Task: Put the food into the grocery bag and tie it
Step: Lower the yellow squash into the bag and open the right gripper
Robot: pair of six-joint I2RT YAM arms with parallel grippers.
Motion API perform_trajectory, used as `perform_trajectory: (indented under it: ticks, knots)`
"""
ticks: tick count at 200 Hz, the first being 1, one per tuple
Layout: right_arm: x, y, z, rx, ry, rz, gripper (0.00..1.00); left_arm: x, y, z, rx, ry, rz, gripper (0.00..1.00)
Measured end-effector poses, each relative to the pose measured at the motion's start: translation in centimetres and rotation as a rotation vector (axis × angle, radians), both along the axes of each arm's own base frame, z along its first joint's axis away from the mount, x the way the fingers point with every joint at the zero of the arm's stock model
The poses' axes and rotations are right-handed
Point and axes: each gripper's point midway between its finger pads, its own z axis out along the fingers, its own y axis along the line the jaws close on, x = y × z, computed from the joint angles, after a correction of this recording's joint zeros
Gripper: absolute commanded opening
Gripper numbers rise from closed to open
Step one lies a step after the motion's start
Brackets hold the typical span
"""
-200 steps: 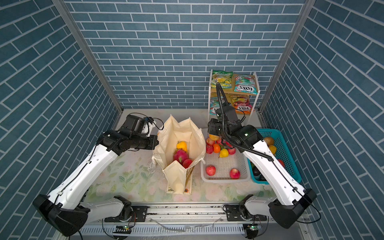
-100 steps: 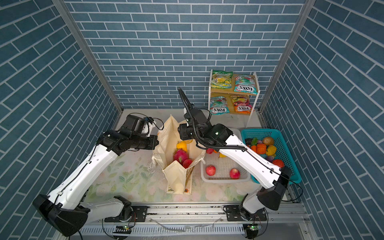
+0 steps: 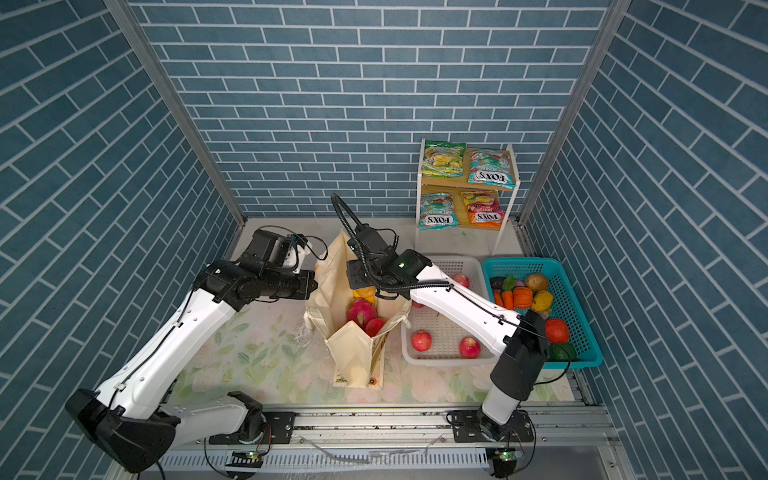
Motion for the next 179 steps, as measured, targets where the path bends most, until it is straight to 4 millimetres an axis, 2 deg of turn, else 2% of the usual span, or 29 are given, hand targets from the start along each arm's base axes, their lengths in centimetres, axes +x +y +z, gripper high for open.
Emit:
perform_trajectory:
  ticks: [23, 45, 79, 128, 179]
  knots:
    - [0.3, 0.3, -2.3, -0.044, 0.029, -0.002, 0.38, 0.0, 0.0, 0.0, 0.0, 0.0, 0.0, 0.0]
    - [0.5, 0.6, -3.7, -0.07, 0.045, -0.003, 0.39, 0.0, 0.0, 0.1, -0.001, -0.002, 0.0, 0.0]
    - [0.7, 0.7, -4.3, -0.079, 0.044, -0.007, 0.41, 0.0, 0.0, 0.1, -0.001, -0.003, -0.001, 0.0]
    - [0.7, 0.8, -6.2, -0.106, 0.057, -0.007, 0.45, 0.1, -0.1, 0.1, -0.003, -0.007, -0.001, 0.0]
    - [0.7, 0.7, -6.9, -0.126, 0.051, 0.004, 0.56, 0.2, -0.1, 0.1, -0.004, -0.008, -0.002, 0.0]
